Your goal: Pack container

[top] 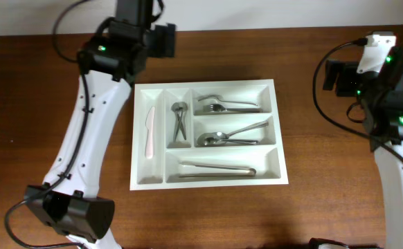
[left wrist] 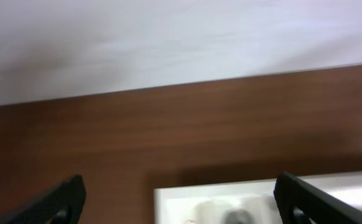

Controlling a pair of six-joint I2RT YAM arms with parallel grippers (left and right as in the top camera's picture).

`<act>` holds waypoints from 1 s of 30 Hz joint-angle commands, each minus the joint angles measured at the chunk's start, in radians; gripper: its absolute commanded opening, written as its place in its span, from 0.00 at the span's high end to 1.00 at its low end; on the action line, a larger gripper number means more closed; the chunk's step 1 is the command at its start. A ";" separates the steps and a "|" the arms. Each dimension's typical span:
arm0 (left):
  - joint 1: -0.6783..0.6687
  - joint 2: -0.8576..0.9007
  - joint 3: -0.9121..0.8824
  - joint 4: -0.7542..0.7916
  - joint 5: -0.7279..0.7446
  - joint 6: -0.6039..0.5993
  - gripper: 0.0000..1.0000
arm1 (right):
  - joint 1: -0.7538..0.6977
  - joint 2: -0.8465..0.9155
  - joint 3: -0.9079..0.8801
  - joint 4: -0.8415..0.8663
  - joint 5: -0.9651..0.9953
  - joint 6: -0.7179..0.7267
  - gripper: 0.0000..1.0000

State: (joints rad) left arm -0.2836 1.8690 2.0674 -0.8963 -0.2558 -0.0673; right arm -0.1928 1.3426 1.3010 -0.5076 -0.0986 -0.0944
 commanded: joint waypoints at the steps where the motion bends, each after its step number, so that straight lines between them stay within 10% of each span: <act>1: 0.068 0.015 -0.003 -0.016 -0.107 0.051 0.01 | 0.003 0.044 0.010 -0.029 -0.010 -0.060 0.01; 10: 0.184 -0.182 -0.136 -0.056 -0.002 0.106 0.01 | 0.030 -0.166 -0.084 -0.137 0.025 -0.168 0.01; 21: 0.193 -0.716 -0.899 0.247 -0.010 0.107 0.01 | 0.195 -0.784 -0.631 -0.128 0.033 -0.156 0.01; 30: 0.193 -1.036 -1.378 0.481 -0.032 0.107 0.01 | 0.201 -0.936 -0.812 -0.097 0.032 -0.156 0.01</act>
State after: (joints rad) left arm -0.0921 0.8989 0.8051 -0.4782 -0.2787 0.0269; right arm 0.0013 0.4171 0.5270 -0.6315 -0.0753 -0.2546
